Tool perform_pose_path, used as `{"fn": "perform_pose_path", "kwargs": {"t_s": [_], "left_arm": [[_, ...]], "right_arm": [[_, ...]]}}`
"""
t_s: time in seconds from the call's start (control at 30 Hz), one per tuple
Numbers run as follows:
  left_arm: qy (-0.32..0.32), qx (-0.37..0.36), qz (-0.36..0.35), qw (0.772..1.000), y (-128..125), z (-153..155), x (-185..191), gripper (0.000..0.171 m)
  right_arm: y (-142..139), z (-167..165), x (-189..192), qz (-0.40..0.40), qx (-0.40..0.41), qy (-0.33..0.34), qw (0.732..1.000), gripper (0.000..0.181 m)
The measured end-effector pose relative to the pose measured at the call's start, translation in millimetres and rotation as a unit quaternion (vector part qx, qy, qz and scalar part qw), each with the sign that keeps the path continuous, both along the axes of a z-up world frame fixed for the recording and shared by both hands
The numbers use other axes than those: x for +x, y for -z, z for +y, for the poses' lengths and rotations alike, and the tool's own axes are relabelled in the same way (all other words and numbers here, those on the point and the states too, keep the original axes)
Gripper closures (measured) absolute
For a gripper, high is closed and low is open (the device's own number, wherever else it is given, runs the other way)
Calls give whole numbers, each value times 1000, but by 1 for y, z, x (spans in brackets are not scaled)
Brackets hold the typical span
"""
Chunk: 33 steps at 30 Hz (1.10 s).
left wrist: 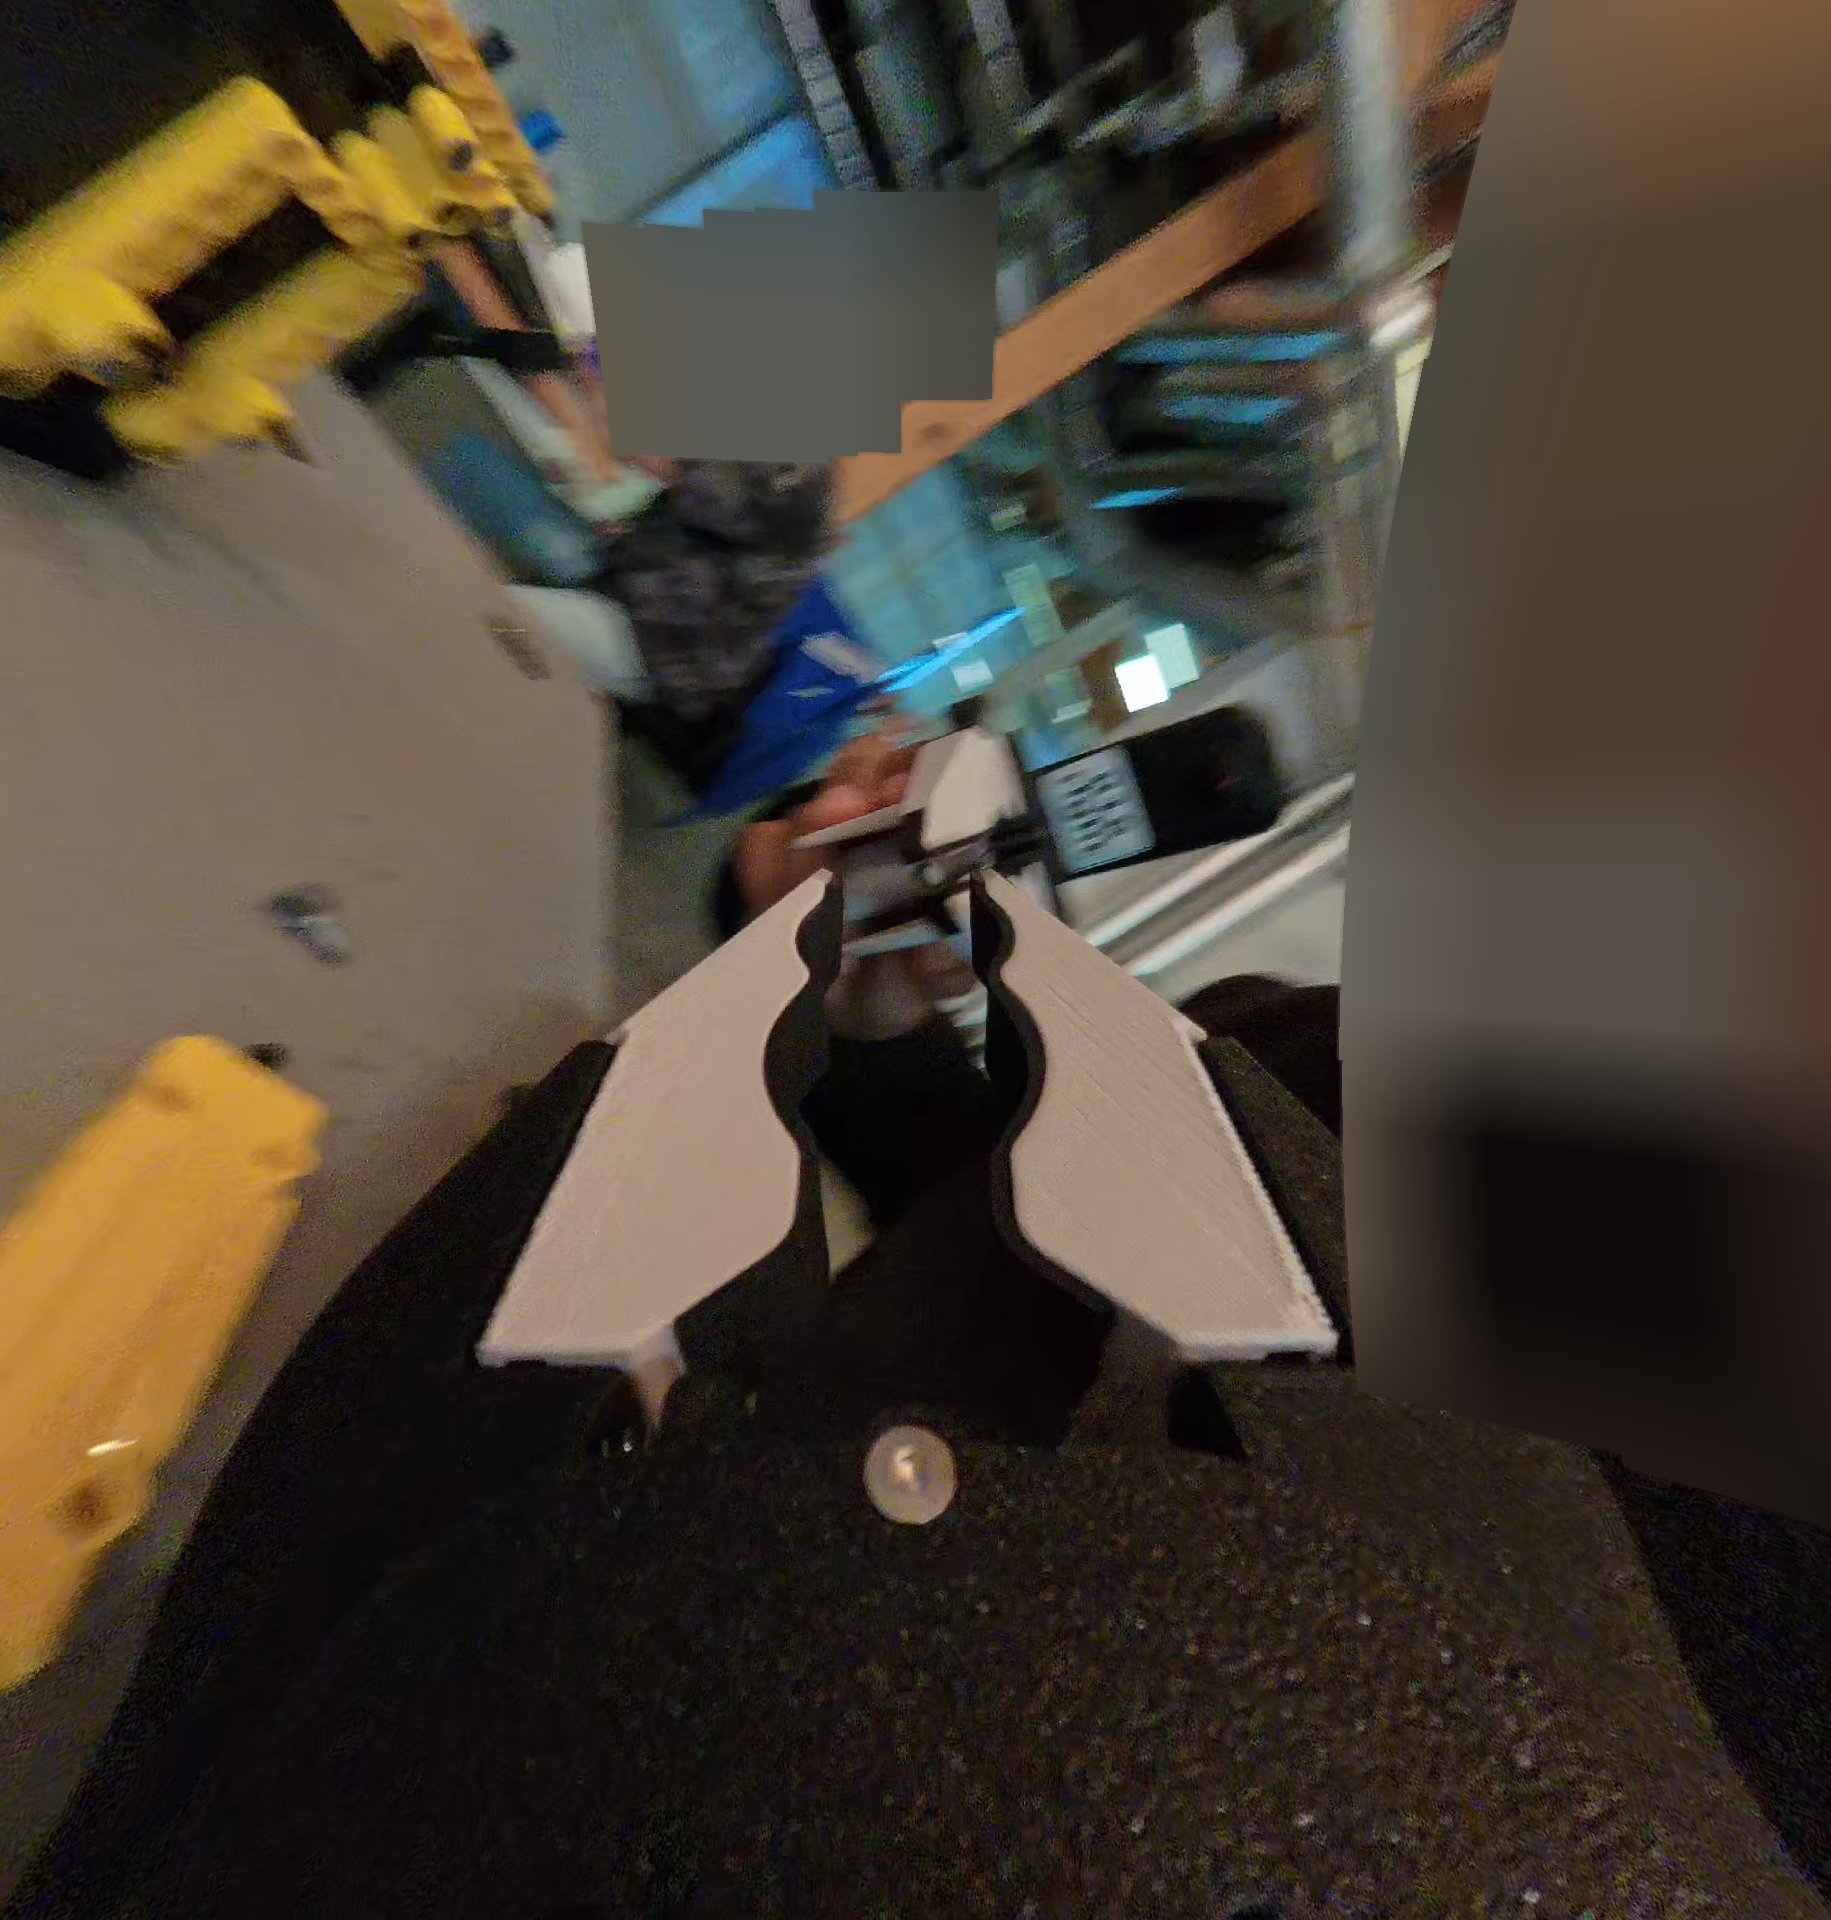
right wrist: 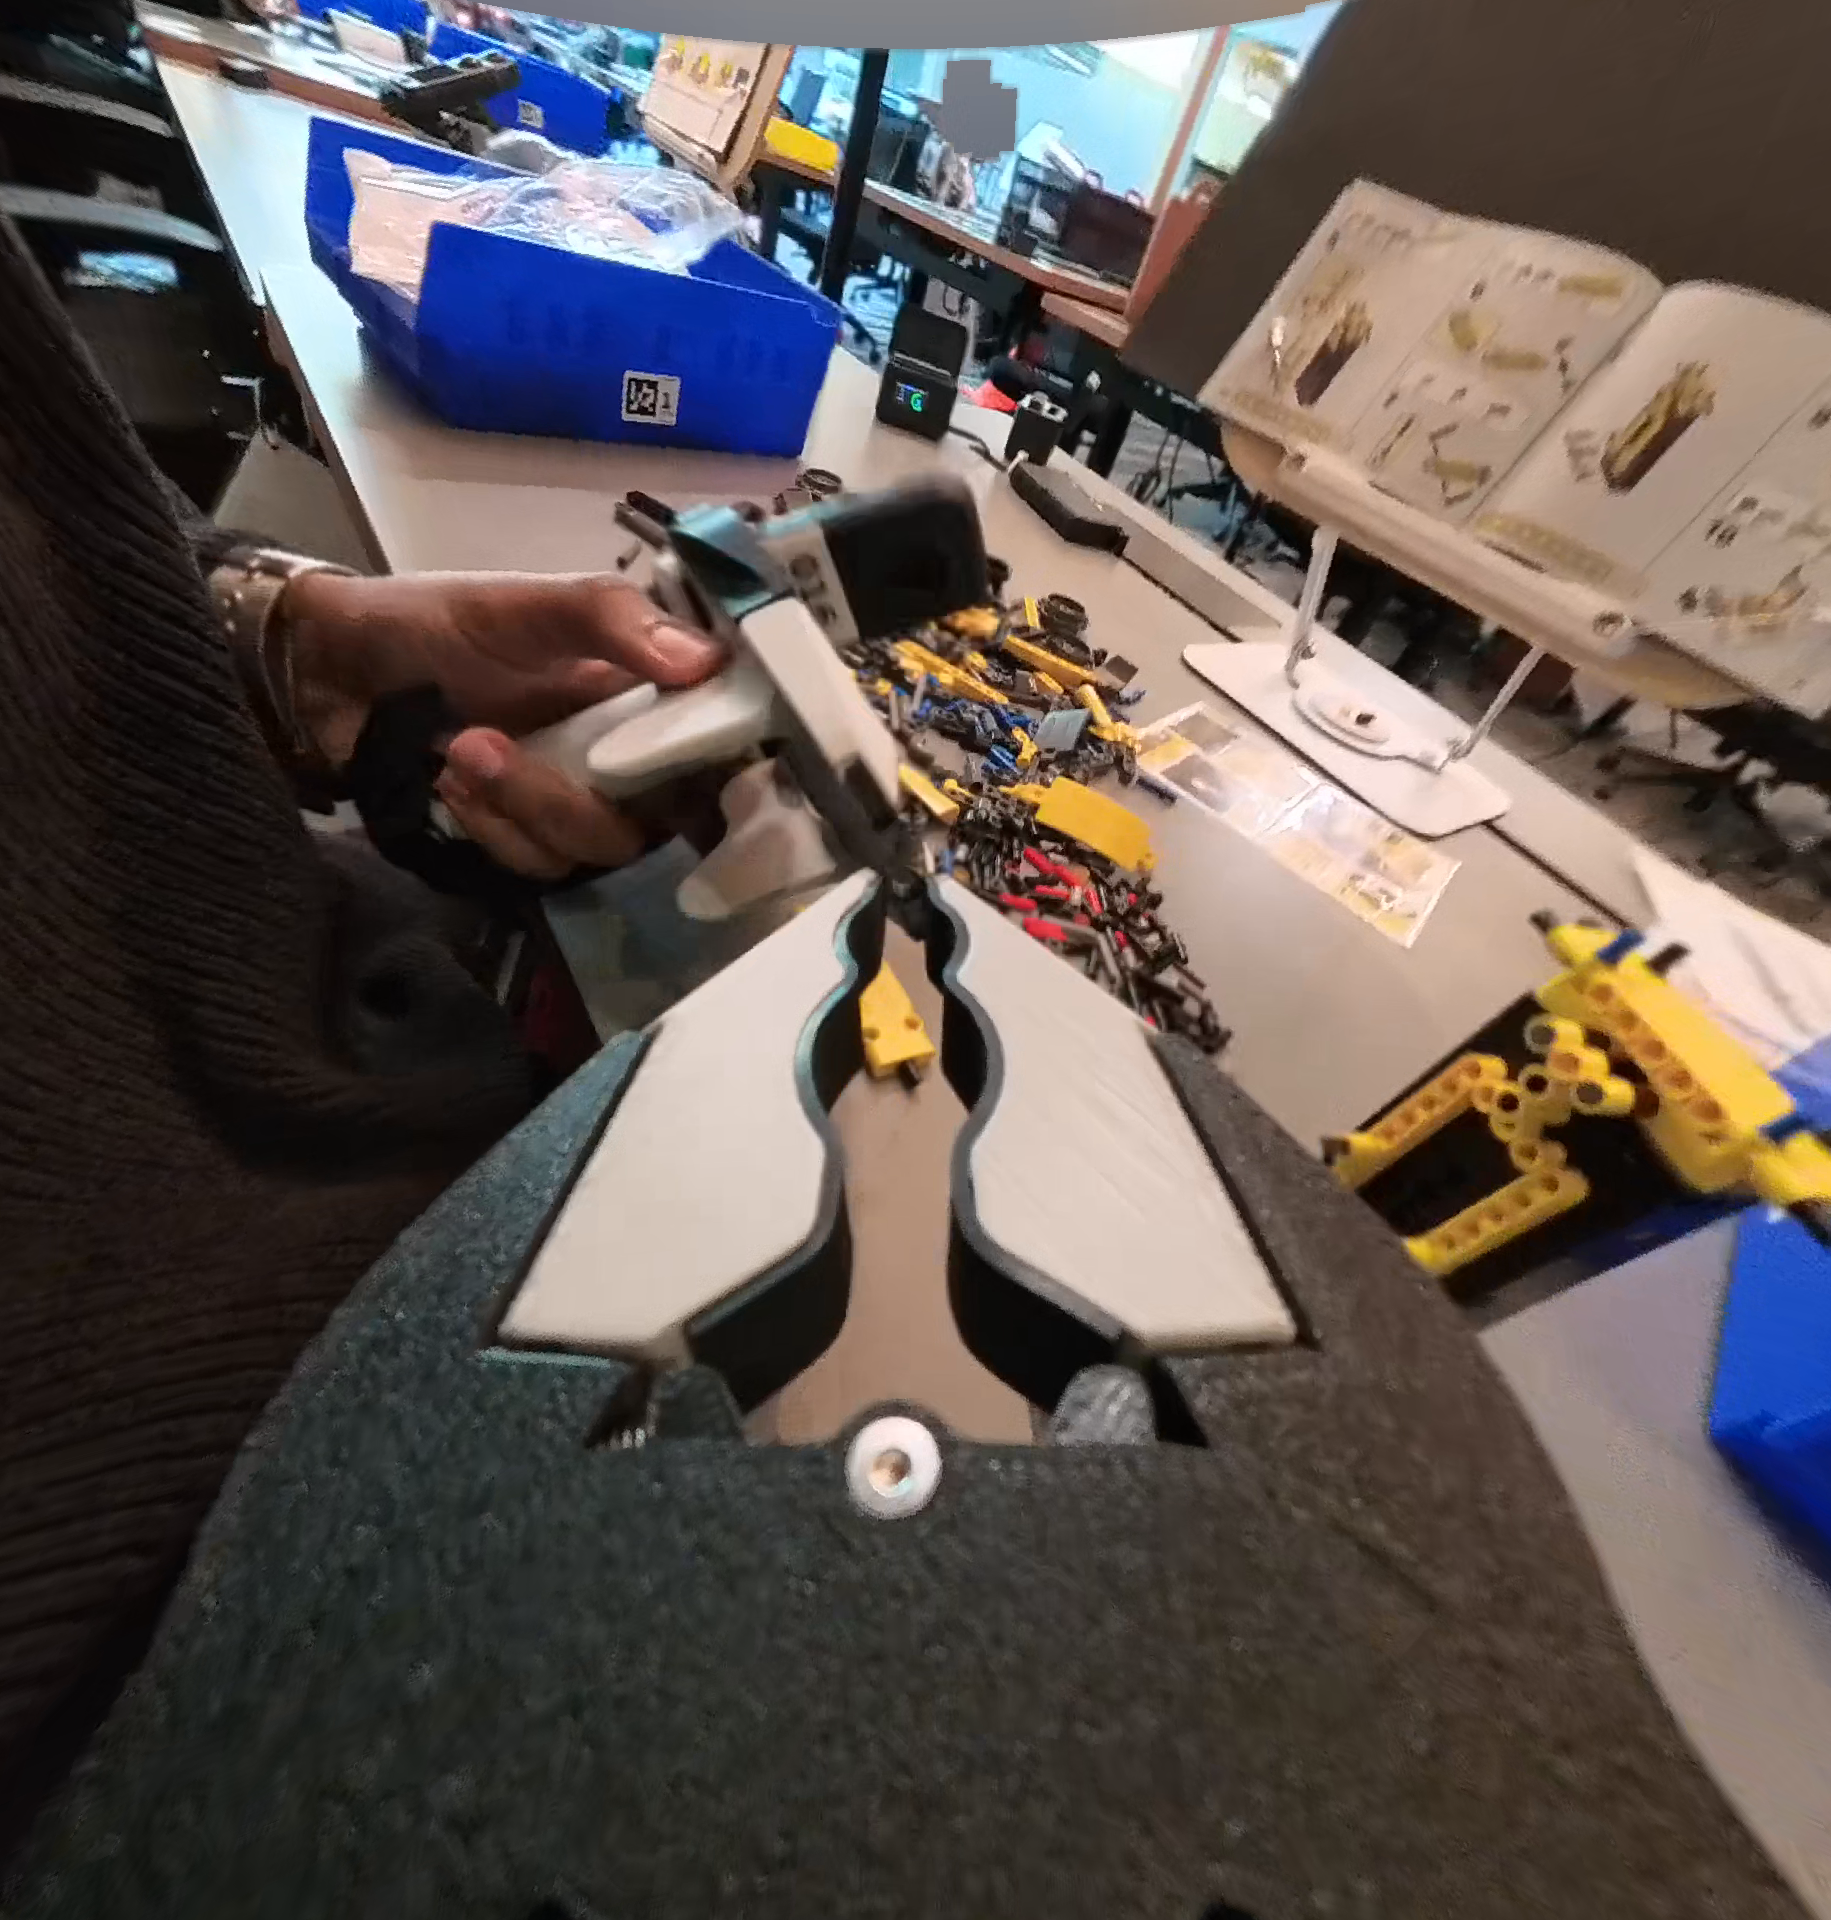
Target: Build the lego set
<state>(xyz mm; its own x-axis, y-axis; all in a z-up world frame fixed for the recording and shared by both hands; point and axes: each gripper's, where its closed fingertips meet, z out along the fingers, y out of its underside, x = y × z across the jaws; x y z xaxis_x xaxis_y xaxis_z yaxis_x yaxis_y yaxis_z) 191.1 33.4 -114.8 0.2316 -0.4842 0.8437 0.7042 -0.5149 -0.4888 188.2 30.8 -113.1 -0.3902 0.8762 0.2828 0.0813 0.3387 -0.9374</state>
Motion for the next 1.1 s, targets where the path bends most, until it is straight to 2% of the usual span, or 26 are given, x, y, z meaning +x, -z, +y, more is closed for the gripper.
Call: {"fn": "perform_pose_path", "kwargs": {"t_s": [0.03, 0.1, 0.2, 0.27, 0.4, 0.5, 0.57, 0.6, 0.73, 0.8, 0.83, 1.0, 1.1], "left_arm": [[-22, -14, 74, 997, 11, 3, -1, 148], [-47, -34, 208, 976, 29, 4, -2, 148], [-42, -62, 364, 928, 59, 4, 6, 148], [-30, -78, 435, 896, 76, 3, 13, 148], [-23, -92, 534, 840, 96, 6, 20, 148], [-22, -110, 571, 813, 107, 8, 18, 150], [-29, -113, 585, 802, 109, 9, 16, 165], [-25, -106, 590, 800, 108, 8, 18, 165], [31, -53, 608, 792, 109, -2, 38, 165], [60, -10, 632, 773, 108, -7, 46, 166], [53, 2, 647, 761, 107, -7, 45, 166], [102, 68, 602, 789, 95, -28, 77, 166], [146, 69, 551, 819, 102, -53, 103, 165]], "right_arm": [[1, 5, 2, -9, -16, 8, 1000, 175], [8, 17, 8, -38, -55, 26, 997, 175], [29, 33, 20, -84, -90, 60, 991, 175], [44, 34, 28, -104, -107, 69, 986, 175], [66, 25, 39, -112, -142, 67, 981, 175], [72, 21, 43, -94, -177, 63, 978, 175], [74, 21, 45, -84, -196, 62, 975, 175], [76, 21, 46, -83, -201, 62, 974, 175], [83, 17, 53, -80, -220, 58, 970, 175], [85, 13, 58, -80, -235, 53, 967, 175], [86, 10, 61, -79, -244, 52, 965, 175], [91, -4, 88, -79, -334, 36, 938, 175], [93, -30, 102, -101, -389, 11, 915, 174]]}}
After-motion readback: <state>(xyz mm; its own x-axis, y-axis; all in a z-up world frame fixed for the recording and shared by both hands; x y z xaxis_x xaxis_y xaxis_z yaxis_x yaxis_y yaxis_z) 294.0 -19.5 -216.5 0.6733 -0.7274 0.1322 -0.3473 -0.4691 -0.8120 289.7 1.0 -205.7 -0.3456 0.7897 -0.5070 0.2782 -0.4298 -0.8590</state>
